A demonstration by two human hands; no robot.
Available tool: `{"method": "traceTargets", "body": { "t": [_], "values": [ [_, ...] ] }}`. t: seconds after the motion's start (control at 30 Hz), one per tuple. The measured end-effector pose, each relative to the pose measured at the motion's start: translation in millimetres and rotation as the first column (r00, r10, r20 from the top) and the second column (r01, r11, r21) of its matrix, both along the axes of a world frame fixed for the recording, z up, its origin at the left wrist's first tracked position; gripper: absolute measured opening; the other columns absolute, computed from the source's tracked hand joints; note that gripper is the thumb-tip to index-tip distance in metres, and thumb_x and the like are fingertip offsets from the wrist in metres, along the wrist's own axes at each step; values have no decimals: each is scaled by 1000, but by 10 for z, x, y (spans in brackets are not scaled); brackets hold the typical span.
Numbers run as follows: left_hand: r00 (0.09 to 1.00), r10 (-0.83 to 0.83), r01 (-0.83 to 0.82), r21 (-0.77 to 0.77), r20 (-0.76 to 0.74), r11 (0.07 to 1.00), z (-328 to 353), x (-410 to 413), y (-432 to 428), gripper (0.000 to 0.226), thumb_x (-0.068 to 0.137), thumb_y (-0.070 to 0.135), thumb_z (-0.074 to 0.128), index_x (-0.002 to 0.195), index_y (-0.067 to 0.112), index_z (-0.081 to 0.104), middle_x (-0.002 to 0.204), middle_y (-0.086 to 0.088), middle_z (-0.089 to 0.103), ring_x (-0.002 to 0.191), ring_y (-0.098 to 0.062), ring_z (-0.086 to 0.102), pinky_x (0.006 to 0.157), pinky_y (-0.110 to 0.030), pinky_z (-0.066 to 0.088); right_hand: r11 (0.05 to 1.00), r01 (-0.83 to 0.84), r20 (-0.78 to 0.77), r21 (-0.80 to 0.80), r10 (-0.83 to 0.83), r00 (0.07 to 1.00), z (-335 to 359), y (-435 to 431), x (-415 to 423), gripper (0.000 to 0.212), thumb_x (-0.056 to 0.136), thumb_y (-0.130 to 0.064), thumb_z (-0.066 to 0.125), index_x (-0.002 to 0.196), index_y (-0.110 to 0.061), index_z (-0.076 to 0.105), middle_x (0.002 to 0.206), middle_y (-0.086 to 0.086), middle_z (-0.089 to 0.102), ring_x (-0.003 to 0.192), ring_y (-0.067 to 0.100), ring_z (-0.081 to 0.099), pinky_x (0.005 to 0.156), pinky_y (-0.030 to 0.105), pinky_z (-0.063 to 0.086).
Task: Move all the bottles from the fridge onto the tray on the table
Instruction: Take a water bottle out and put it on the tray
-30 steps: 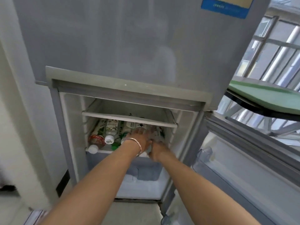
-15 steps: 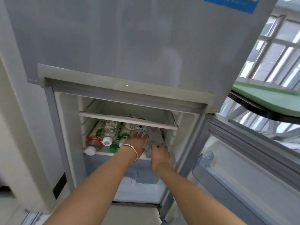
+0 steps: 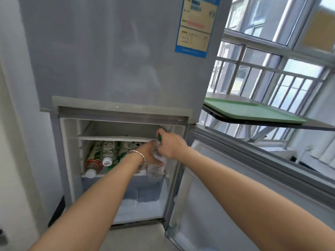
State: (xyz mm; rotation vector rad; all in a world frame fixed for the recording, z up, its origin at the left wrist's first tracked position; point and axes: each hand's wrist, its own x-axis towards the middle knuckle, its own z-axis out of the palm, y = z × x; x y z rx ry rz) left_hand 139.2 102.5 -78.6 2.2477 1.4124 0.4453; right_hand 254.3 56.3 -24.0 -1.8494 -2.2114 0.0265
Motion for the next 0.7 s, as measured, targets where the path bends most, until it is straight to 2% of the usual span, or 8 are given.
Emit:
{"method": "traceTargets", "body": {
  "t": [0.1,0.2,0.27,0.33,0.43,0.53,0.6,0.7],
  "values": [
    [996,-51,48,38,75,998,269,80,-132,52,73,26,80,118,12,58,107,3,64,97,-16,60,78,-21,48,999,38,-107,-31,-41,993,380,-205,86,48,89,-30,57,129,-11,40,119,19,62,103,37,60,80,38,48],
    [989,-30,18,87,143,996,546,108,-246,36,72,34,80,99,20,61,92,4,63,89,-17,60,79,-26,46,991,75,-265,-114,-103,959,645,-324,235,74,83,-36,63,141,-5,31,127,13,57,115,34,57,93,40,50],
    [964,-3,-18,77,265,997,783,106,-355,34,70,32,82,91,19,58,86,3,62,81,-17,60,73,-28,47,978,92,-255,-185,-138,957,738,-403,382,78,72,-47,66,135,-7,43,119,9,61,104,27,63,79,37,57],
    [945,-14,-19,96,326,995,1066,152,-504,42,69,36,82,99,15,61,94,3,65,84,-15,61,71,-26,47,953,83,-241,-292,-157,958,786,-551,503,64,79,-35,69,134,-12,47,113,10,60,93,21,60,67,31,55],
    [940,-43,-17,173,339,985,1459,291,-665,74,69,49,79,127,12,53,121,0,58,102,-15,54,84,-29,43,928,-2,-363,-373,-144,921,820,-701,661,69,81,-17,75,141,-22,40,114,-4,53,101,17,55,79,31,52],
    [917,-87,-3,226,389,974,1773,516,-763,77,73,50,75,133,11,48,128,-2,54,104,-16,51,87,-29,42,959,-124,-596,-253,-54,801,914,-753,855,43,78,3,72,114,-14,56,95,-3,61,79,6,63,63,17,52],
    [883,-139,20,260,448,965,1951,661,-834,75,74,48,76,133,11,48,128,-4,56,104,-17,54,87,-28,46,979,-102,-643,-179,-38,765,1072,-800,1012,39,78,6,71,111,-10,58,95,0,63,79,9,63,57,11,50],
    [768,-182,44,232,614,972,2186,922,-831,81,78,45,73,141,12,35,129,-4,52,112,-21,56,96,-34,49,996,33,-672,-78,-77,737,1367,-787,1298,40,78,-6,76,108,-14,52,98,-1,60,87,11,58,67,17,52]
  ]
}}
